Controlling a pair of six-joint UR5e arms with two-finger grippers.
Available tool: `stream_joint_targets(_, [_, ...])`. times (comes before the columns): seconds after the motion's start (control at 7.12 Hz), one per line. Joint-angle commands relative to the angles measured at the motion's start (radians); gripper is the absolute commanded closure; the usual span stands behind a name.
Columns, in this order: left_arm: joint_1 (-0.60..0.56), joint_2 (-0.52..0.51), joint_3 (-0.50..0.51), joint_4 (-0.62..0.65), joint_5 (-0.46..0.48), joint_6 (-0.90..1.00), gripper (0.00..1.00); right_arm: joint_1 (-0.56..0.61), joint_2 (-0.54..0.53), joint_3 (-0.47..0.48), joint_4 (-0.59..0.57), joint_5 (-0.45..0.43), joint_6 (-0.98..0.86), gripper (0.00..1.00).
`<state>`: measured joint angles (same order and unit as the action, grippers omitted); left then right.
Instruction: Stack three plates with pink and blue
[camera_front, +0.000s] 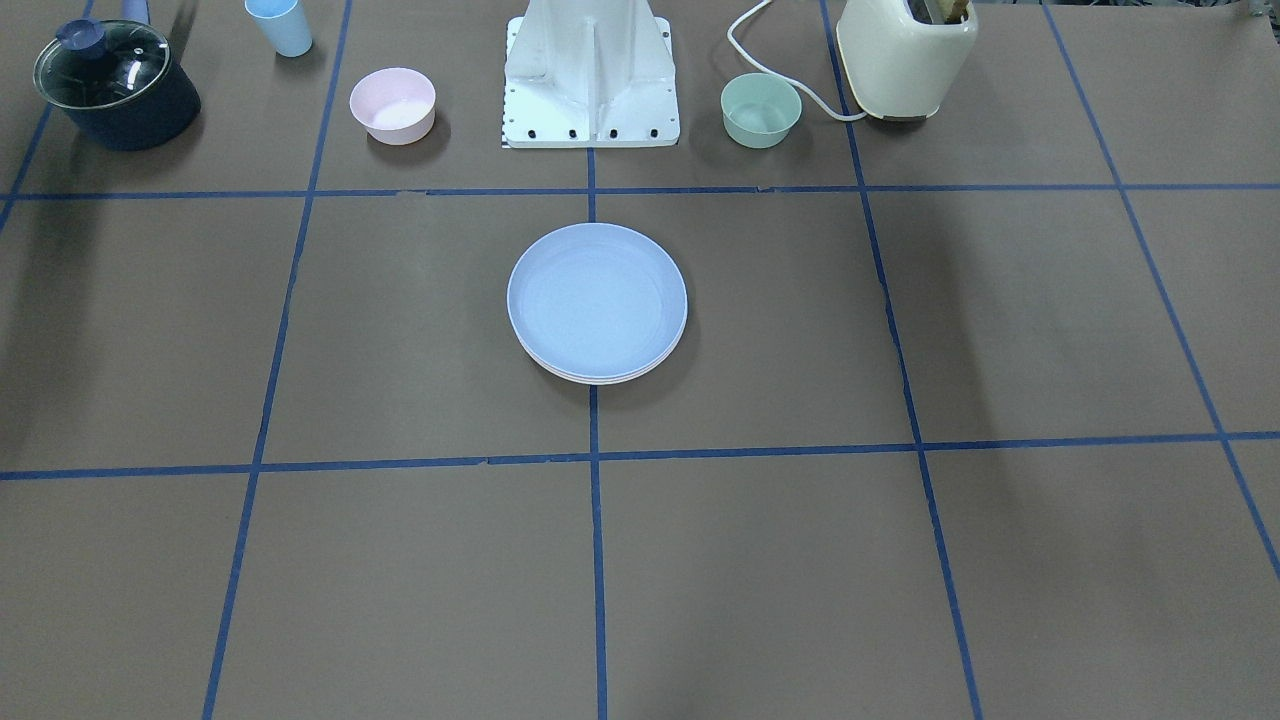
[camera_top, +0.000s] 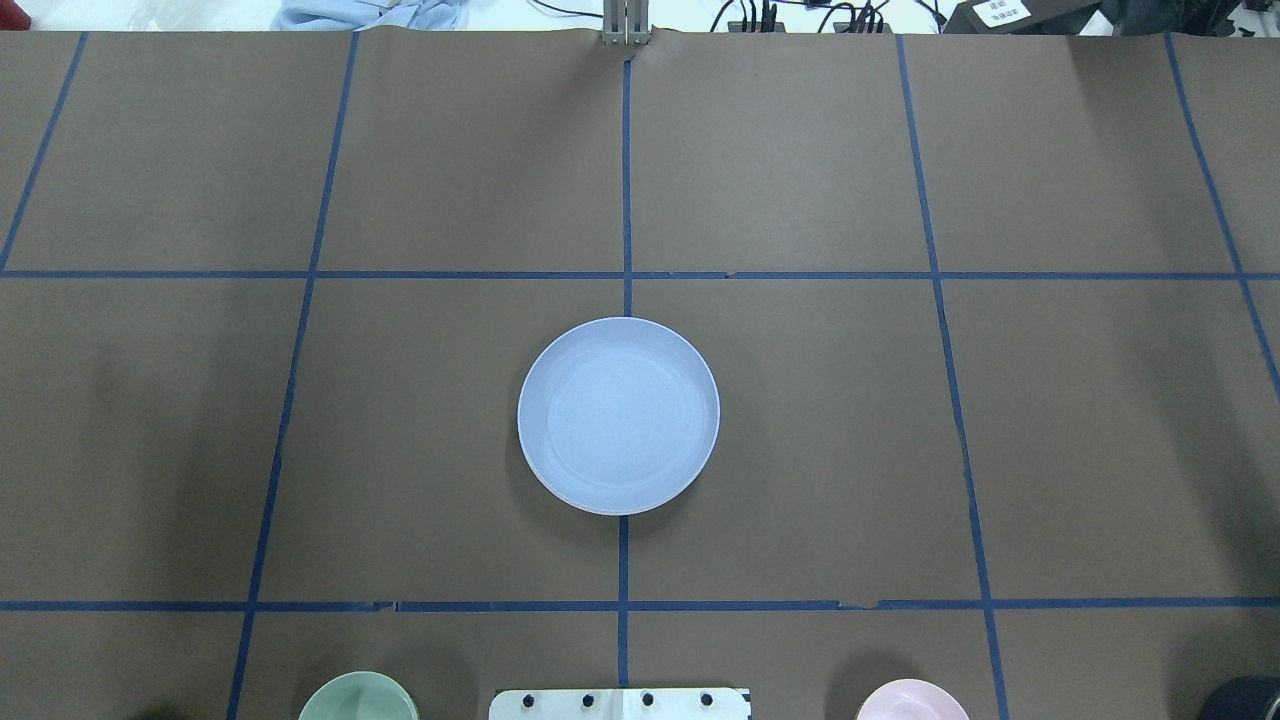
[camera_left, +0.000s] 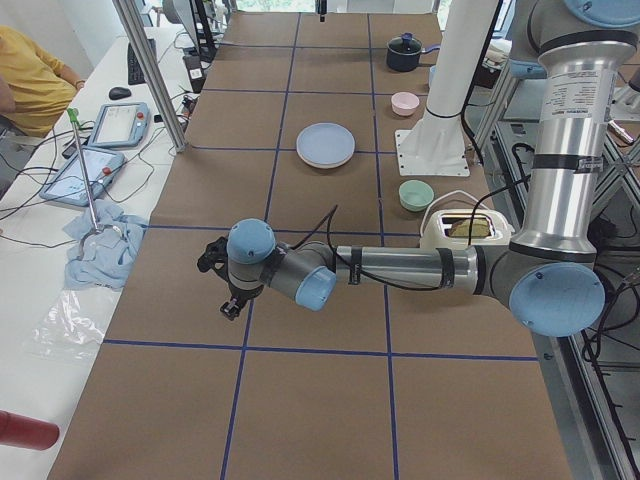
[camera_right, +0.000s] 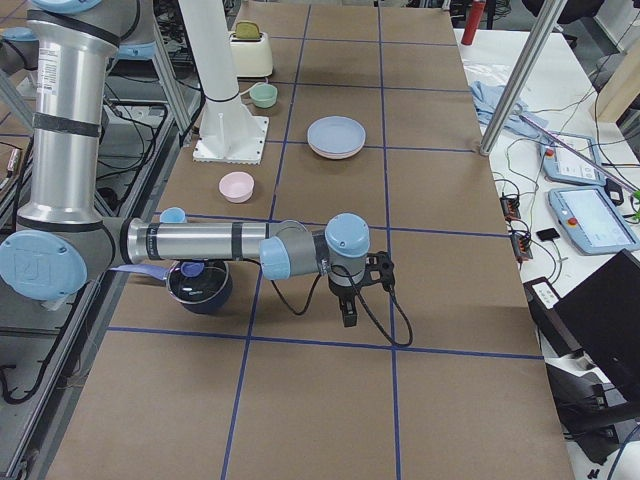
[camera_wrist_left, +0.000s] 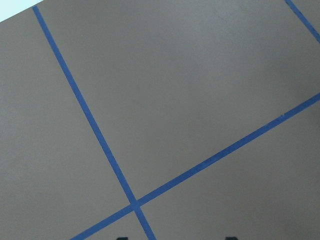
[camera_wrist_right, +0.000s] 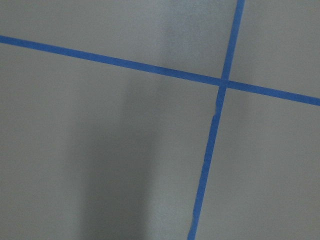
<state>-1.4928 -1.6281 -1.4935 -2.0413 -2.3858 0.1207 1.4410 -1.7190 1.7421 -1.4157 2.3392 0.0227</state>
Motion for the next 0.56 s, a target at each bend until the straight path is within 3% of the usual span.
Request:
stream_joint_targets(0.0, [-0.015,-0.028,0.024,0.045,0.0,-0.009,0.28,0.01,0.001,-0.001,-0.02,-0.012,-0.023,0.0])
stream_joint_targets(0.42, [-0.034,-0.076,0.027,0.154,0.002,-0.035,0.27,0.019,0.004,-0.001,-0.055,-0.011,-0.023,0.0])
